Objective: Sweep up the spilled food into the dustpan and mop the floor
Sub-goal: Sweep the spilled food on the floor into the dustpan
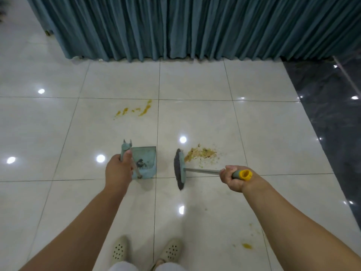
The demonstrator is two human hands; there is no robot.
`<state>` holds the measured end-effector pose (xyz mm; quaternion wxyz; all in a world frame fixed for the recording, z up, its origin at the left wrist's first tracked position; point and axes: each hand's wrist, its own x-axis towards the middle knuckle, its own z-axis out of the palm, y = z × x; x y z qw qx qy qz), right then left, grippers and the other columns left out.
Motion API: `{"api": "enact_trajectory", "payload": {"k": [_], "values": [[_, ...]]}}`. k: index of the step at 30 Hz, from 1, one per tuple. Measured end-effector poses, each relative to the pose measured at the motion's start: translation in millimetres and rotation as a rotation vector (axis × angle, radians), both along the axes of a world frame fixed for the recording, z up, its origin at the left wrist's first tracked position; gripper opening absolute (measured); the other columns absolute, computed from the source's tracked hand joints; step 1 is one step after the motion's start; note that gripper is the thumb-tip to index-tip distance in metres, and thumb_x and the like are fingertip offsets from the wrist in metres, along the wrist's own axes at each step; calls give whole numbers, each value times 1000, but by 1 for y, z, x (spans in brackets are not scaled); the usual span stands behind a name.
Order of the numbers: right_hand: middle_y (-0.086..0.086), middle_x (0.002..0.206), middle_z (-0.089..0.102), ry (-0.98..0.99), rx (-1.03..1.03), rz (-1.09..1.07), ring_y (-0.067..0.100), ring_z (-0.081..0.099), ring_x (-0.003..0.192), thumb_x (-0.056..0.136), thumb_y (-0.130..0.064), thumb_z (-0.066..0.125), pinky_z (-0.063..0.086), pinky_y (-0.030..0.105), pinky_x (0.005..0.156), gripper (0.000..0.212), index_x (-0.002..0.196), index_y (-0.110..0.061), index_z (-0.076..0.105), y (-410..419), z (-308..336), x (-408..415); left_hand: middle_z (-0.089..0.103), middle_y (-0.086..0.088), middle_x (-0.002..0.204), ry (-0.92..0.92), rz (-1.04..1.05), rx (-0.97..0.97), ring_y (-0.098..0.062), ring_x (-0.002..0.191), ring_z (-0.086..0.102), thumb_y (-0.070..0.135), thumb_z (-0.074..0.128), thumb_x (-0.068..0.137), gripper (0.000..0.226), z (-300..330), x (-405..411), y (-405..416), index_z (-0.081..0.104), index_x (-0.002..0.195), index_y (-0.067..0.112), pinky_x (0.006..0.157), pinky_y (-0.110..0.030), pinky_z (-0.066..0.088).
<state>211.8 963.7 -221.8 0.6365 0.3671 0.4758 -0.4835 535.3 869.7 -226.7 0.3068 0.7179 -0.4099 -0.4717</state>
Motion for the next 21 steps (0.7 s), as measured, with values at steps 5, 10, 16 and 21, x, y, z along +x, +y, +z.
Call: {"api": "enact_trajectory", "payload": {"k": [5,10,16,21], "values": [[4,75,38,29,3,-32,11,44,40,99,-10,43,37,17,26,9,93,-3,44,6,1,-33,50,-6,63,-1,-75,-6,-17,50,43,41,49,93,37,3,-26,1,51,73,10,50,-27,36],[0,73,34,18,-47,-46,16,39,25,99,-11,40,36,16,26,10,91,-6,41,13,11,-43,53,-6,64,-87,-161,-26,-18,53,46,42,45,94,40,8,-46,3,52,75,8,54,-29,40],[-1,72,34,-45,-98,-26,14,40,26,100,-13,40,36,14,27,7,97,-6,40,35,14,-14,53,-7,66,-68,-171,-47,-20,56,48,40,46,95,38,15,-58,-1,52,75,9,54,-29,40],[5,59,39,-107,-68,-38,15,40,26,99,-11,42,36,15,25,8,93,-5,41,41,8,11,55,-10,70,-79,-197,-44,-21,58,49,39,46,95,37,23,-59,-14,51,75,9,56,-29,42]]}}
